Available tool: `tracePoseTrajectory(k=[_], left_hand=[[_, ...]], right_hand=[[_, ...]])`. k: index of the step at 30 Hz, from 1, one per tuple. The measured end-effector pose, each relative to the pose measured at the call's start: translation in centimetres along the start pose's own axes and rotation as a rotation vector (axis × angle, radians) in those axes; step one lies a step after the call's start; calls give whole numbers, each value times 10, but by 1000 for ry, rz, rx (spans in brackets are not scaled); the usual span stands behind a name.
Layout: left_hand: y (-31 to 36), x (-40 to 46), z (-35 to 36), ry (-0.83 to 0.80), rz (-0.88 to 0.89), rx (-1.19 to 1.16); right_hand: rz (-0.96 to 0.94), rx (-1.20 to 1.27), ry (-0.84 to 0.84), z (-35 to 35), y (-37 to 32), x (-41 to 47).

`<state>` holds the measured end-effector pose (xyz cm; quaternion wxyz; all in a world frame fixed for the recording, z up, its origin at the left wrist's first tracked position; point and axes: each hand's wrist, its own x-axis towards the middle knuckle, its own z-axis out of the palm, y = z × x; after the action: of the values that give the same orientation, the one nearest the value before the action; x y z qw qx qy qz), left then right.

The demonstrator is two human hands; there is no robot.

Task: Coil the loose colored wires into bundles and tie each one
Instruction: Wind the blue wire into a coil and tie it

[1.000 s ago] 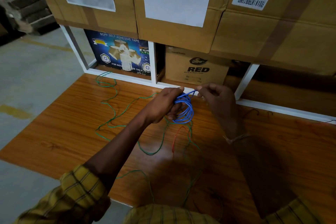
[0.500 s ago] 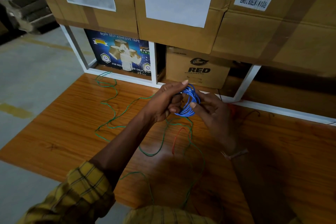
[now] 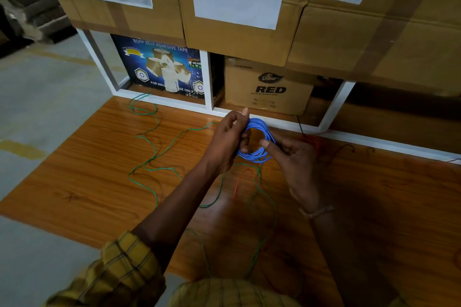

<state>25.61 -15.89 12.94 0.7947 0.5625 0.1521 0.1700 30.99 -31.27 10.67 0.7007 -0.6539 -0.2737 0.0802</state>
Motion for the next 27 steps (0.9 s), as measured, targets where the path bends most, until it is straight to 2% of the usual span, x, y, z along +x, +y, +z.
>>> tracePoseTrajectory(k=[4, 10, 19, 27], left_hand=[[-33, -8, 3, 88, 35, 22], [-71, -20, 12, 121, -41, -28], [-86, -19, 49, 242, -129, -57], [-105, -6, 96, 249, -96, -67]], right_hand=[[134, 57, 70, -4, 22, -16], [273, 77, 114, -18, 45, -28], [284, -26, 192, -44, 59, -39], [245, -140, 272, -88, 63, -32]])
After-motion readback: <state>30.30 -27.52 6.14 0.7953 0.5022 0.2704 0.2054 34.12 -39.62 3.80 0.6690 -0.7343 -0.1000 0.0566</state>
